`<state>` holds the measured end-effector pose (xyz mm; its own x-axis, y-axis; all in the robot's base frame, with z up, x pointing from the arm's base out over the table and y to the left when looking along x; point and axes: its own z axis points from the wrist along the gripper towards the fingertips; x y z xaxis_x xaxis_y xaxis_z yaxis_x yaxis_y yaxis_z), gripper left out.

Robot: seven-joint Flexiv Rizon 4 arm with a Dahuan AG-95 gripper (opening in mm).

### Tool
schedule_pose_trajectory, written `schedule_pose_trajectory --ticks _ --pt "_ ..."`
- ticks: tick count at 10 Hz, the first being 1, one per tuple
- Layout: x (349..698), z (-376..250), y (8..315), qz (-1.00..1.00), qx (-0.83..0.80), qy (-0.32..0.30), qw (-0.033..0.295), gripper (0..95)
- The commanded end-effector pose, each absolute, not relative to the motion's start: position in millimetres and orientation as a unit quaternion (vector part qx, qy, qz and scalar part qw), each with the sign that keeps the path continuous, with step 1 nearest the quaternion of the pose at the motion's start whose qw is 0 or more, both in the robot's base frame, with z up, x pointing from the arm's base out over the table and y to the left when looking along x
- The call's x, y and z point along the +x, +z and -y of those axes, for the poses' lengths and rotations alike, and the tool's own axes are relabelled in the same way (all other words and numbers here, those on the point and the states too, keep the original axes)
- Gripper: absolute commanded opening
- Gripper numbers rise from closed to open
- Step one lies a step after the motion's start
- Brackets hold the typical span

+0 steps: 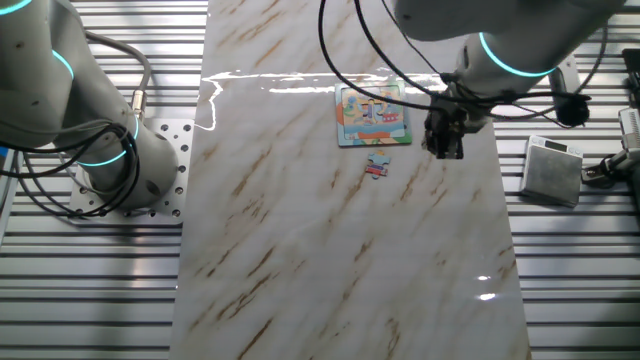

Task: Assemble one piece of a puzzle

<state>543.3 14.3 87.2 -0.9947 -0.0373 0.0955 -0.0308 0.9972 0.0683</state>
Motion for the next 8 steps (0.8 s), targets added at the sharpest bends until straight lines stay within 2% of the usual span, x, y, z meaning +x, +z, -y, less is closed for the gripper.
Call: schedule_pose_trajectory --ticks 1,8 --pt "537 -16 84 0.998 0.017 -0.034 0.046 19.0" --pt "512 -21 63 0.999 0.004 -0.032 0.023 19.0"
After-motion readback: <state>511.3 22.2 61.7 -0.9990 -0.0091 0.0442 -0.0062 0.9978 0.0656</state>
